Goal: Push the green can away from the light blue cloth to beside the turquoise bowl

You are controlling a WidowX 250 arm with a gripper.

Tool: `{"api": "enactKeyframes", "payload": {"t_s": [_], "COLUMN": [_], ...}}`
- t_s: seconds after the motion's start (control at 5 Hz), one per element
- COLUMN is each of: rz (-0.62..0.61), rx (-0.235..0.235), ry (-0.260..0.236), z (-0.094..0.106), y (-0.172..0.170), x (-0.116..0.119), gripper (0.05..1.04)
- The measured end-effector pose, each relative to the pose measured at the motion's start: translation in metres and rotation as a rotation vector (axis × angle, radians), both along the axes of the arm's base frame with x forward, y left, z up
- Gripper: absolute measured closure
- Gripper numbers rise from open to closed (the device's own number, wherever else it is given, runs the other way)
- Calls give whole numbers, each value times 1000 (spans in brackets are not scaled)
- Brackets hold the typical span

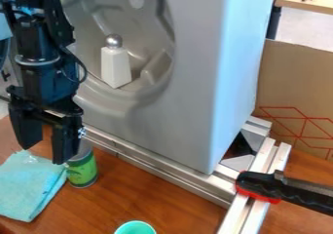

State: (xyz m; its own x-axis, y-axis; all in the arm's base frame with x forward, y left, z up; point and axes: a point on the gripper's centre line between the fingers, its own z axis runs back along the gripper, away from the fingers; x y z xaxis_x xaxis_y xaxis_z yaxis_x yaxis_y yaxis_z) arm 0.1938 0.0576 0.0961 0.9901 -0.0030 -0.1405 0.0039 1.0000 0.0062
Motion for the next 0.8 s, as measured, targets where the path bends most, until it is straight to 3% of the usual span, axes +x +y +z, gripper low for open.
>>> {"api": "enactKeyframes", "payload": {"t_s": [0.2,0.4,0.6,0.8], "rz": [4,159,248,277], "rx": [-6,-11,-4,56], "ry": [16,-64,-94,-74], "z": [-4,-4,-7,-16], "y": [0,35,59,77], "x": [-1,12,26,35], "gripper": [83,83,83,83]}}
